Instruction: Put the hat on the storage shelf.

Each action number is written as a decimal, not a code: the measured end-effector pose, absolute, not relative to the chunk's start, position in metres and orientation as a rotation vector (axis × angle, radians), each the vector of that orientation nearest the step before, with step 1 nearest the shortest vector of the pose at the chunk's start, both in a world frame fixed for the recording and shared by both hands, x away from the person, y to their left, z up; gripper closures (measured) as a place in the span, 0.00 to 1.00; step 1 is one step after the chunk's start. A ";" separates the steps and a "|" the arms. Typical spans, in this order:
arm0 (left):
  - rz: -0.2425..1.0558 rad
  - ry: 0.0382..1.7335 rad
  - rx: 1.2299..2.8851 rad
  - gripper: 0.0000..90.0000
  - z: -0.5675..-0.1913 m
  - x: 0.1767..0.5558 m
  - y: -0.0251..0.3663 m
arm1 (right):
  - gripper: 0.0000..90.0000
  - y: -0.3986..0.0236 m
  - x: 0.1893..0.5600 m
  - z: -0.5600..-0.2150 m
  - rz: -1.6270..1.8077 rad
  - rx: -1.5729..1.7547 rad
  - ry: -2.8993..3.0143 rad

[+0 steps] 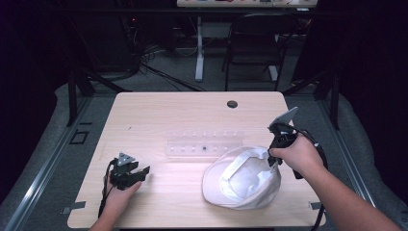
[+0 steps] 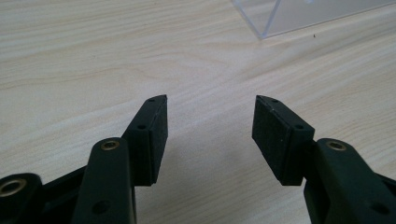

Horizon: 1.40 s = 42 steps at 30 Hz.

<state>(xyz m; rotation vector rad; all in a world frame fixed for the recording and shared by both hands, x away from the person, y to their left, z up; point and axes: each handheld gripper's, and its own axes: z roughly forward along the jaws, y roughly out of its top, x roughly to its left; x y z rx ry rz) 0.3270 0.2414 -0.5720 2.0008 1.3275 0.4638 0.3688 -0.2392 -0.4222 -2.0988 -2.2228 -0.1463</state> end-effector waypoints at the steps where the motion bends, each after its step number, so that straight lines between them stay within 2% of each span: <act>1: 0.463 1.328 1.999 0.51 -0.572 0.327 0.241 | 0.89 -0.239 0.369 -0.421 -0.151 -2.101 -2.209; 27: 0.465 1.325 1.992 0.51 -0.573 0.327 0.241 | 0.90 -0.233 0.378 -0.382 -0.201 -2.090 -2.109; 42: 0.459 1.325 1.999 0.51 -0.572 0.327 0.242 | 0.90 -0.240 0.380 -0.363 -0.396 -1.937 -1.941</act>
